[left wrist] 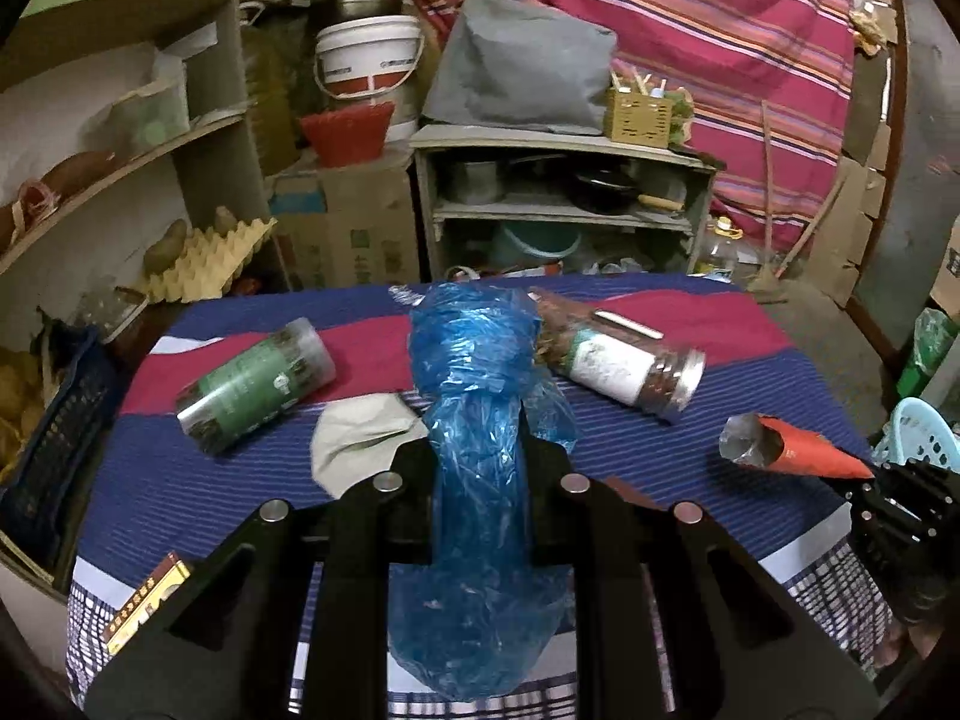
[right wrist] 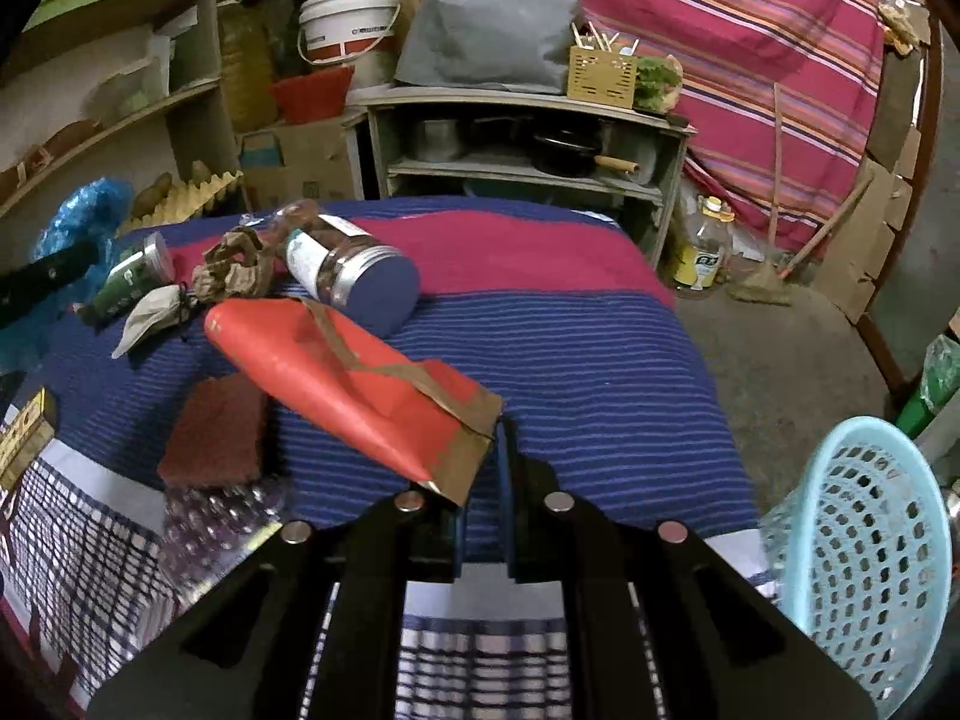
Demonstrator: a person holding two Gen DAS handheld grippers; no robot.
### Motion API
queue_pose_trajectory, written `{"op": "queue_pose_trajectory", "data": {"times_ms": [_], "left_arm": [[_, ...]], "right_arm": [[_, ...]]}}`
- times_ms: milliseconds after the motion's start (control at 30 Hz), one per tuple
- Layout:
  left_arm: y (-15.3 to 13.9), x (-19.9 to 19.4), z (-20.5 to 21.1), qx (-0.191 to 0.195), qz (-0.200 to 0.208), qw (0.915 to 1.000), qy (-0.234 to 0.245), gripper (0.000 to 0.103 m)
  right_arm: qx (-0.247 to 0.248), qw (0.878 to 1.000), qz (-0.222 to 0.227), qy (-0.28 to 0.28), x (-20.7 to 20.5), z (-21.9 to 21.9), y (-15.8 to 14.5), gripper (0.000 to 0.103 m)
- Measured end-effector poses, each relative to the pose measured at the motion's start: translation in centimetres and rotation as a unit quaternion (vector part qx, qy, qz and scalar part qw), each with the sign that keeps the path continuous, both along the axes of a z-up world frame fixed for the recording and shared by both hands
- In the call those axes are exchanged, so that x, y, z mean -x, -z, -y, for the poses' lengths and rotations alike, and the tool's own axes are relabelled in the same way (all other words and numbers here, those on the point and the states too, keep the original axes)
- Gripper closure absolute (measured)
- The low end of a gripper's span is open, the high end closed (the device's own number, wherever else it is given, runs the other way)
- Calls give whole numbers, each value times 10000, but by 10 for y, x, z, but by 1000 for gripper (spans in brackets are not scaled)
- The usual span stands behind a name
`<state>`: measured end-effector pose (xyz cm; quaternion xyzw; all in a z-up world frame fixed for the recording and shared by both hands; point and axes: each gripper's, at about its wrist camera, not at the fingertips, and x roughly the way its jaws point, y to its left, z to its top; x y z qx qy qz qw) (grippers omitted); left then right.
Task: Collect trash
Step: 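Carry the blue bag and red wrapper over the blue basket and release both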
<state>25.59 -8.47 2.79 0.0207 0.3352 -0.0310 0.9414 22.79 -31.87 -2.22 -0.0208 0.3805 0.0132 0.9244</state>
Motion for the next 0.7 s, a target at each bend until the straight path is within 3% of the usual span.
{"op": "queue_pose_trajectory", "data": {"times_ms": [300,700], "left_arm": [[-3,10,56,-131,62,9990,432,87],[-2,30,147,-197,94,9935,1115,87]], "right_arm": [[575,9980,-103,237,30,69,-9,94],[686,9920,-163,1051,78,181,-20,94]]}}
